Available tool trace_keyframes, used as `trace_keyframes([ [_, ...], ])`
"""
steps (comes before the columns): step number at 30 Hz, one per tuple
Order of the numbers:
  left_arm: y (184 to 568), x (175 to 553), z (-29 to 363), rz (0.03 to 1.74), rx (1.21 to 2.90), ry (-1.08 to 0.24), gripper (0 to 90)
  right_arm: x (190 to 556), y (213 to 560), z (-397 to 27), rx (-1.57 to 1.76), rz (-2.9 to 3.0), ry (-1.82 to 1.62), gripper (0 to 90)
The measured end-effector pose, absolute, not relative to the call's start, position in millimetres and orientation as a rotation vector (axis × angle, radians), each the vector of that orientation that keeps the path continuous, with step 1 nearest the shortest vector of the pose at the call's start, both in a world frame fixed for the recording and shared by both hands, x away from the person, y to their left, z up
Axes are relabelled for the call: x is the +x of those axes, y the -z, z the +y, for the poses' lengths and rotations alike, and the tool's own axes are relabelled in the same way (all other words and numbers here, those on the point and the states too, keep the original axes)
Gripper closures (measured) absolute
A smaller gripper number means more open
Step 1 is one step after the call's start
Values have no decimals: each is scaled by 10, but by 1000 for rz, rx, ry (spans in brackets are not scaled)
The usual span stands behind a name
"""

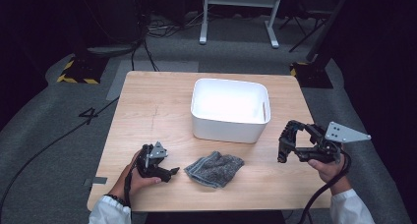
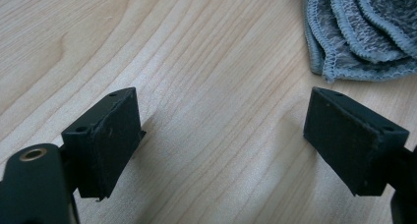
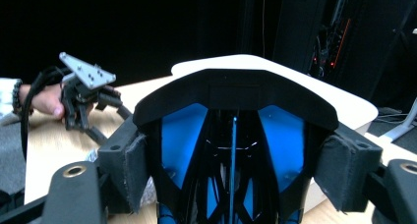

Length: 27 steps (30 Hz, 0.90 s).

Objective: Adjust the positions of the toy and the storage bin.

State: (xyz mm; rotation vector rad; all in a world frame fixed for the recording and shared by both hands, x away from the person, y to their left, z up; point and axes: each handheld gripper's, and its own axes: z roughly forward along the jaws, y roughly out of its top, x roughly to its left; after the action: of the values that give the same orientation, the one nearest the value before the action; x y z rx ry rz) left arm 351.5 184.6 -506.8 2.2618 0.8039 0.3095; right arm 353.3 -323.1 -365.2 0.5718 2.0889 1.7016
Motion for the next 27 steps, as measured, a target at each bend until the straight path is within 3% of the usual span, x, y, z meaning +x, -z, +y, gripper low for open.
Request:
trace_keyframes([
  [16,5068,3513,1844,807,2260,-312,145,3696,3295,-3197,547,2089,-1668,254],
  [27,5067,3512,1844,808,2261,-312,145,3798,3242,-3151,537,2087,-1677,253],
])
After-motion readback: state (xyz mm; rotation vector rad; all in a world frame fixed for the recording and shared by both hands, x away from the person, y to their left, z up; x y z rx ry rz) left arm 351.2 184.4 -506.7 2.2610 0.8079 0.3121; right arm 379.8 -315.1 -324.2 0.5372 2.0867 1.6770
